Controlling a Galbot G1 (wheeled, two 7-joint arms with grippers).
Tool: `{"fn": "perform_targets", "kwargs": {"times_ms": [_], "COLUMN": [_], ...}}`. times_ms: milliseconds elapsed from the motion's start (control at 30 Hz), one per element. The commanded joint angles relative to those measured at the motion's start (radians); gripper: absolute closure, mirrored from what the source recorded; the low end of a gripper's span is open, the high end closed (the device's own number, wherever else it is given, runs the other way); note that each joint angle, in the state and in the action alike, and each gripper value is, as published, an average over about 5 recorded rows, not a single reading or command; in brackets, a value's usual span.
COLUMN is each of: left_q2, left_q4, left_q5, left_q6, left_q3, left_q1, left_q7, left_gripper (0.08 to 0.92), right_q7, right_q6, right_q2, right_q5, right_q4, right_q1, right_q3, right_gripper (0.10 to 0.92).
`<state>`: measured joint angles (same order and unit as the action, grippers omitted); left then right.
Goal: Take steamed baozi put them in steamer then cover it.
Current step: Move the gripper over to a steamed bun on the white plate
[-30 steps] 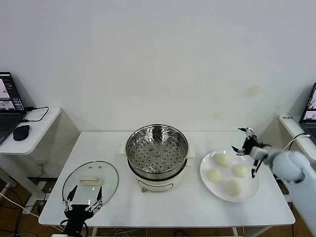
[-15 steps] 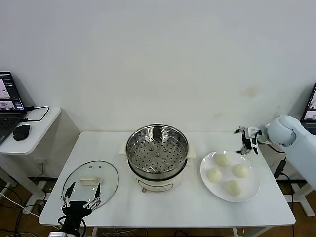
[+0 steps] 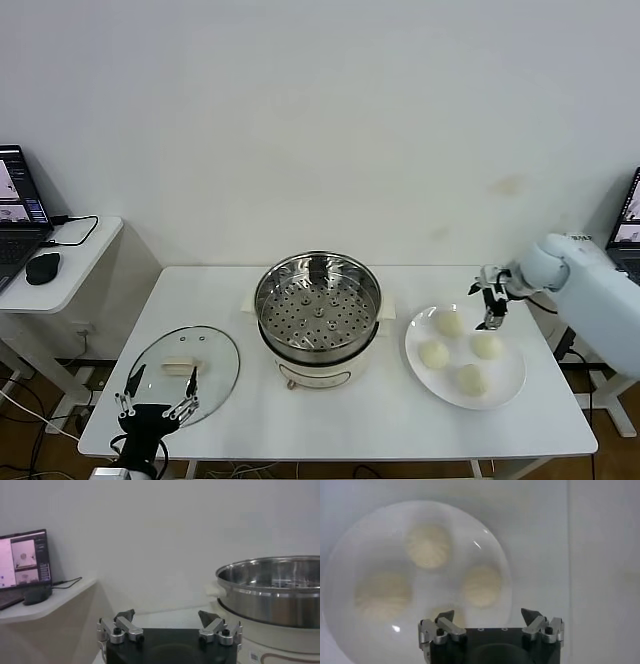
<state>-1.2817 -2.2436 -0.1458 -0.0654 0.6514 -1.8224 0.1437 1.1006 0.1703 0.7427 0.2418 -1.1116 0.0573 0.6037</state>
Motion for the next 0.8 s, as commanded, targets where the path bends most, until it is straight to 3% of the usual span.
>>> {"fn": "perform_targets", "kwargs": {"times_ms": [33,800], "left_q2": [0.0,-0.001], "left_q4": [-0.001,-0.003], "left_q5": [0.001,-0.003], "left_q6": [0.0,0.005], "left_q3": [0.004,0.009], "left_q1": [-0.001,0.001], "left_q7": [0.0,0.001], "left_gripper": [0.177,0.177], "right_q7": [0.023,-0.029], "right_q6": [0.001,0.001], "right_q2": [0.048,0.122], "right_q5": [0.023,0.13], "right_q4": [0.041,0.144], "right_q1": [-0.023,0.048], "right_q3": [0.043,-0.037], "right_gripper": [0.203,0.203]}}
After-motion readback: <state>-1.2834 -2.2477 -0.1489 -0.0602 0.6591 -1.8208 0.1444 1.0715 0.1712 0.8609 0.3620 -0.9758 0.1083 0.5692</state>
